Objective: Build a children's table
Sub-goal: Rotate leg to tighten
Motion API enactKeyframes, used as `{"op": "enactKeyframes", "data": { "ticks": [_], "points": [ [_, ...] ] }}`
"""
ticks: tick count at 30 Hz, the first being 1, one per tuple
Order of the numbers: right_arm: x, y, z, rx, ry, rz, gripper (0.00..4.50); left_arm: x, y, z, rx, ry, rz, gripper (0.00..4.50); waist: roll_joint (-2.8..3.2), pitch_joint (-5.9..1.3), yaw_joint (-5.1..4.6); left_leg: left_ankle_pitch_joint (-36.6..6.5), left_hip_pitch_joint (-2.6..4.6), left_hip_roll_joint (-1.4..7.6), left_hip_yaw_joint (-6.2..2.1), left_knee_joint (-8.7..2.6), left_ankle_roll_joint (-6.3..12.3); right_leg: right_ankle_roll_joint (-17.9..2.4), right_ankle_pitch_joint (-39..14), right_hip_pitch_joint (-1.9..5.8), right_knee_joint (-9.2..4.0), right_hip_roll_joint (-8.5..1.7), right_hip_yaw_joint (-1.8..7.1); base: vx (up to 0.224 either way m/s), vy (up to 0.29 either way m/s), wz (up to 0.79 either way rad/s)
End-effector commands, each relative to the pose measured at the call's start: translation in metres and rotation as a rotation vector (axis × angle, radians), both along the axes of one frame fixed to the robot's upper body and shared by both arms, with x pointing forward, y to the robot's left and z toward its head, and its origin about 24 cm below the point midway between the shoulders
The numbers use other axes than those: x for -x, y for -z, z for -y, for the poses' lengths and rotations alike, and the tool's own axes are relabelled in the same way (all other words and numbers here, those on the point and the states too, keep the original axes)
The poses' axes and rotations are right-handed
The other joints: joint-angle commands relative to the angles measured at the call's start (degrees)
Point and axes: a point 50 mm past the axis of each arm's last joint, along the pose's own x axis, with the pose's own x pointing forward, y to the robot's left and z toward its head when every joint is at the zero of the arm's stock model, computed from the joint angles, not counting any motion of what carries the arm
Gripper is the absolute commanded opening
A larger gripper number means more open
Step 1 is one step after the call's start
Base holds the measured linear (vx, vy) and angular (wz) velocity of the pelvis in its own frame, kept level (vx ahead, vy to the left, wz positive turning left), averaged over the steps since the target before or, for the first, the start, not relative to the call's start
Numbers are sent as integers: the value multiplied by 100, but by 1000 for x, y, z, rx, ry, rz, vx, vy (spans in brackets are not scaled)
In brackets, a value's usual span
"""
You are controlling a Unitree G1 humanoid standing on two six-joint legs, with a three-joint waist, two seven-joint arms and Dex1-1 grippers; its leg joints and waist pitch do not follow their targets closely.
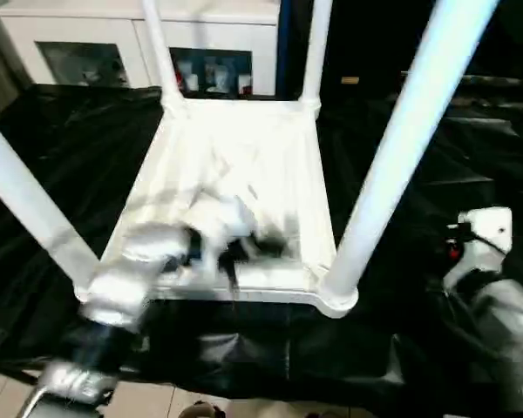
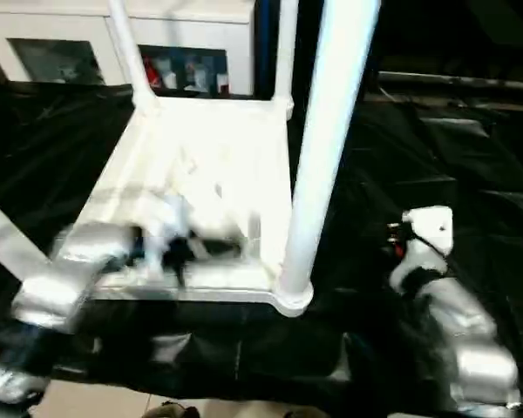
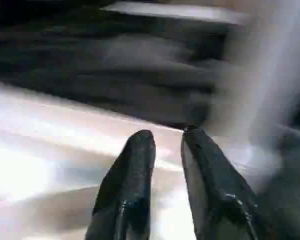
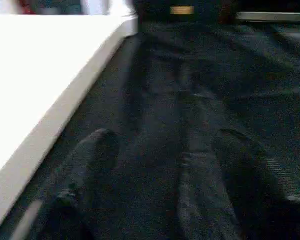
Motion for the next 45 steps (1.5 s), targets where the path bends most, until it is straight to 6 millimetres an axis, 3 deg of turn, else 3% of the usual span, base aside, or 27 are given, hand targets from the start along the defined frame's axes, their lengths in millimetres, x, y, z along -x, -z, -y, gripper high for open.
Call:
{"op": "enactKeyframes", "data": {
  "ticks": [1, 2, 4, 5, 6, 7, 8, 10, 15, 16, 20, 21, 22, 24, 31, 33, 34, 36, 37, 38, 39, 40, 41, 42, 43, 44, 45],
  "points": [
    [1, -4, -2, 28, 44, 13, 352, -6, 6, -20, -9, -264, -20, 143, -109, -361, -47, -1286, 58, 289, -115, -382, 90, -1095, -1657, 231, -455, -392, 178, 0, 0, 0],
    [1, -3, -8, 56, 72, 17, 369, -2, 12, -33, 75, -507, -27, 148, -148, -352, -48, -1334, 58, 277, -120, -391, 71, -917, -1965, 224, -485, -397, 185, 0, 0, 0],
    [2, -2, -13, 70, 91, 24, 390, 5, 14, -40, 156, -634, -24, 173, -139, -355, -73, -1354, 63, 291, -124, -387, 33, -868, -1981, 200, -497, -387, 190, 0, 0, 0],
    [3, -1, -15, 75, 98, 26, 397, 9, 14, -42, 186, -674, -22, 181, -171, -335, -94, -1400, 49, 298, -130, -399, 40, -872, -2007, 202, -515, -394, 192, 0, 0, 0],
    [3, -1, -19, 68, 108, 36, 413, 16, 18, -42, 156, -718, -21, 194, -202, -333, -108, -1592, 65, 266, -130, -407, 44, -694, -2275, 159, -555, -362, 188, 0, 0, 0],
    [4, -1, -24, 71, 104, 48, 413, 21, 21, -39, 93, -717, -5, 194, -225, -345, -111, -1566, 51, 285, -148, -419, 47, -641, -2218, 180, -533, -375, 194, 0, 0, 0],
    [5, -1, -28, 75, 98, 55, 425, 24, 22, -37, 66, -721, 8, 207, -188, -328, -108, -1549, 31, 302, -159, -440, 48, -539, -2109, 155, -539, -366, 201, 0, 0, 0],
    [6, 0, -33, 72, 90, 66, 442, 28, 23, -33, 67, -730, 18, 226, -204, -322, -114, -1672, 58, 306, -162, -454, 25, -476, -2030, 130, -537, -349, 204, 0, 0, 0],
    [10, 4, -40, 39, 88, 55, 450, 31, 13, -31, 130, -798, 93, 272, -189, -321, -123, -1806, 43, 298, -174, -464, -43, -513, -1703, 142, -525, -340, 211, 0, 0, 0],
    [13, 6, -43, 45, 77, 44, 450, 32, 10, -32, 140, -832, 111, 272, -126, -317, -111, -1787, 37, 293, -187, -466, -45, -533, -1568, 147, -506, -343, 211, 0, 0, 0],
    [16, 9, -43, 60, 90, 23, 450, 35, 12, -30, 129, -846, 97, 289, -167, -331, -138, -1617, 11, 270, -173, -442, 0, -574, -1229, 179, -487, -331, 208, 0, 0, 0],
    [16, 10, -42, 79, 92, 18, 450, 35, 13, -29, 118, -836, 97, 289, -92, -310, -126, -1635, 15, 271, -184, -451, -14, -578, -1243, 161, -488, -336, 209, 0, 0, 0],
    [15, 11, -42, 96, 96, 14, 450, 36, 14, -27, 110, -827, 97, 289, -132, -317, -146, -1671, 18, 272, -177, -443, -13, -568, -1247, 166, -499, -321, 207, 0, 0, 0],
    [16, 12, -41, 89, 105, 9, 450, 38, 16, -26, 115, -824, 90, 289, -103, -306, -139, -1742, 26, 272, -180, -448, -37, -572, -1297, 156, -505, -321, 206, 0, 0, 0],
    [16, 12, -39, 78, 111, 3, 450, 41, 17, -28, 101, -846, 82, 289, -124, -270, -148, -1861, 25, 276, -189, -463, -48, -526, -1456, 141, -516, -321, 207, 0, 0, 0],
    [16, 13, -38, 85, 110, -2, 450, 42, 19, -29, 96, -849, 77, 289, -179, -303, -161, -1224, -47, 260, -167, -406, 93, -649, -763, 128, -484, -299, 204, 0, 0, 0],
    [16, 13, -38, 82, 112, -2, 450, 42, 19, -29, 95, -850, 76, 289, -168, -339, -158, -556, -108, 215, -141, -331, 325, -826, 45, 116, -434, -273, 178, 0, 0, 0],
    [15, 12, -38, 80, 113, -1, 450, 43, 19, -28, 98, -850, 76, 289, -164, -506, -154, 1027, -251, 53, -75, -73, 1080, -1237, 2096, 4, -310, -162, 57, 0, 0, 0],
    [15, 12, -37, 80, 112, -1, 450, 43, 19, -28, 99, -850, 75, 289, -192, -574, -151, 1450, -302, 14, -70, 3, 1291, -1313, 2643, -13, -262, -136, 27, -74, 13, 2],
    [15, 12, -37, 81, 111, -1, 450, 43, 19, -27, 100, -850, 75, 289, -153, -608, -140, 1895, -400, -30, -84, 60, 1633, -1449, 3076, -132, -283, -78, -79, -74, 13, 2],
    [14, 12, -37, 84, 111, -2, 450, 44, 19, -27, 99, -848, 75, 289, -126, -635, -126, 1897, -458, -1, -103, 115, 1872, -1520, 2818, -240, -346, -60, -152, -107, 26, 7],
    [13, 12, -36, 91, 110, -3, 450, 45, 20, -25, 99, -840, 72, 289, -139, -621, -146, 1634, -505, 2, -92, 124, 1964, -1503, 2341, -276, -436, -66, -191, -152, 35, 10],
    [13, 12, -36, 93, 110, -3, 450, 45, 20, -25, 99, -838, 72, 289, -126, -574, -143, 1035, -509, 51, -95, 88, 1930, -1457, 1441, -324, -549, -105, -224, -152, 35, 10],
    [12, 11, -35, 96, 110, -4, 450, 45, 20, -24, 98, -835, 70, 289, -88, -480, -165, -602, -409, 164, -113, -6, 1614, -1174, -893, -369, -757, -165, -285, -175, 40, 3],
    [12, 11, -35, 96, 110, -4, 450, 45, 20, -24, 98, -835, 70, 289, -28, -315, -256, -2404, -227, 292, -149, -175, 1020, -553, -2884, -396, -826, -107, -465, -196, 45, -7],
    [13, 12, -30, 106, 141, -6, 450, 49, 20, -19, 112, -786, 67, 289, 70, -187, -266, -4062, -314, 674, -311, -698, 319, 95, -3233, -206, -247, 73, -627, -196, 45, -7],
    [13, 12, -30, 106, 141, -6, 450, 49, 20, -19, 112, -786, 67, 289, 79, -154, -95, -4684, -644, 803, -287, -1094, 40, 61, -2408, 165, 861, 61, -596, -246, 30, -1]
  ]
}}
